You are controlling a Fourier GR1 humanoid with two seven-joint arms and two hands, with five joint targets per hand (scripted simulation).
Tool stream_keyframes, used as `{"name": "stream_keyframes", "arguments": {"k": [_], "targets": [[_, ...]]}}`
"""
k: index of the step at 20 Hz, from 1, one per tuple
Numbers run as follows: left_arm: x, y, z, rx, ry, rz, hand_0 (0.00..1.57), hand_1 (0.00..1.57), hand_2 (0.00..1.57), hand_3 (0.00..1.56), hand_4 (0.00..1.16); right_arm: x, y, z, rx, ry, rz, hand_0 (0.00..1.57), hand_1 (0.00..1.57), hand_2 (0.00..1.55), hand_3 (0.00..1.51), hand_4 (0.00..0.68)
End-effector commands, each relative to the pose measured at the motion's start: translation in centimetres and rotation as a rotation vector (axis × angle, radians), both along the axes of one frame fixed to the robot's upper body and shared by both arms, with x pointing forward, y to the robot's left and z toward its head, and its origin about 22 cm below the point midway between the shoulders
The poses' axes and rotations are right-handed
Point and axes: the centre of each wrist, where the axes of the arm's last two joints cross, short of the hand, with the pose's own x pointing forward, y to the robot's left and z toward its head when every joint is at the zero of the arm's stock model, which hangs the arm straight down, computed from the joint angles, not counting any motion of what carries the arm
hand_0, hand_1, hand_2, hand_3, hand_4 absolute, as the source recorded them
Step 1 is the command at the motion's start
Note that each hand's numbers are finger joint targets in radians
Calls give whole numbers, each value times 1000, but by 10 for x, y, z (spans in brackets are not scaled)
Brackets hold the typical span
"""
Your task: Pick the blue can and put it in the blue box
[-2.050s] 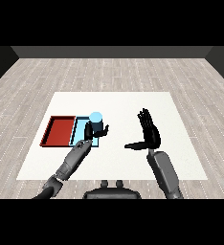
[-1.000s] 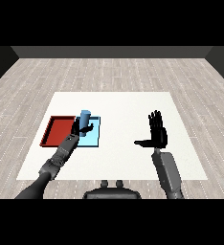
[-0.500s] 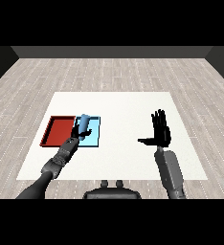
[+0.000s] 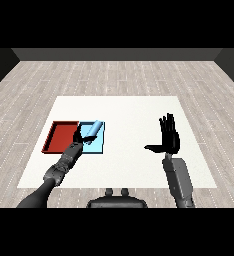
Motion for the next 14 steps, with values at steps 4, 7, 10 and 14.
{"name": "stream_keyframes", "arguments": {"k": [4, 7, 10, 14], "targets": [[34, -12, 56, -123, -539, -118, 0, 0, 0, 0, 0, 1, 7, 4, -10, -18, 16, 0, 0, 0, 0, 0], [35, -33, 69, -216, -713, -349, 0, 0, 0, 0, 0, -2, 7, -6, -59, 10, 33, 0, 0, 0, 0, 0], [28, -42, 69, -357, -789, -545, 0, 0, 0, 0, 0, -8, -4, -14, -84, 38, 29, 0, 0, 0, 0, 0], [-1, -27, 50, -544, -782, -607, 0, 0, 0, 0, 0, -12, -14, -35, -121, 82, 47, 0, 0, 0, 0, 0]]}}
